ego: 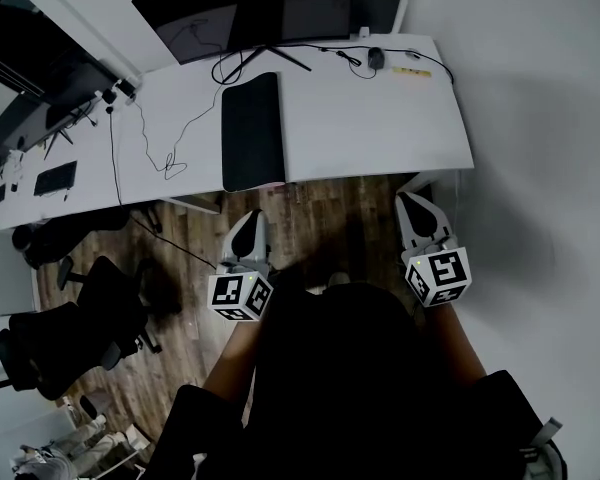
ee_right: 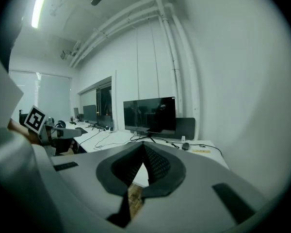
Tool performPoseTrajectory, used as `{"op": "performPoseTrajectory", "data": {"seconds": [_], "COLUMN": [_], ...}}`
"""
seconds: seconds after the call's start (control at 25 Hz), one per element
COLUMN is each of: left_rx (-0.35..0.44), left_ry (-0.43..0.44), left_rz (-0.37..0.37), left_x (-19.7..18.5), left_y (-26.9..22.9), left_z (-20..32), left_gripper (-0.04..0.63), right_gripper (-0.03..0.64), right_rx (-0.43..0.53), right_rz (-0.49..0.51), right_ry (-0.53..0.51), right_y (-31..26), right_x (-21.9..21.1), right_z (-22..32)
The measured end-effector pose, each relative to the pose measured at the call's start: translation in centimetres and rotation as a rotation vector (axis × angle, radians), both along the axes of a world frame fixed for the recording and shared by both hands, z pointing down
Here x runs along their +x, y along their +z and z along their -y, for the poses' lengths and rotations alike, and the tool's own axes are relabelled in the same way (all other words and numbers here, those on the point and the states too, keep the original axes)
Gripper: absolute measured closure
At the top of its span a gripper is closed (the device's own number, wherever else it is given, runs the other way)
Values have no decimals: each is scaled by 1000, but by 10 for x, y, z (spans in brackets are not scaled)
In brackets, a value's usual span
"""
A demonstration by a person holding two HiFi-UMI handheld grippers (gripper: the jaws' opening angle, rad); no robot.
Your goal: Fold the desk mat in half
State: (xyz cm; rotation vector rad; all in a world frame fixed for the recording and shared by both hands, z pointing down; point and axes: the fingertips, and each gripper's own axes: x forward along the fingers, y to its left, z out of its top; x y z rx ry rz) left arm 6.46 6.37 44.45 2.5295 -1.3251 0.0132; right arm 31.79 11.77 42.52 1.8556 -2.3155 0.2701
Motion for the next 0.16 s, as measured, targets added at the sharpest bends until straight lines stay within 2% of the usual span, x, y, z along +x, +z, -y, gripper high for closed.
{"op": "performPoseTrajectory", "data": {"seconds": [0.16], "left_rx": [-2], "left_ry": [-8], "left_rz": [5], "left_x": [-3], "left_y": [1], "left_z": [0], "left_gripper": [572], "right_gripper": [615], "right_rx": [-6], "right_rz": [8], "right_ry": [4], "right_y": [2], "right_x": [0], "right_z": [2]}}
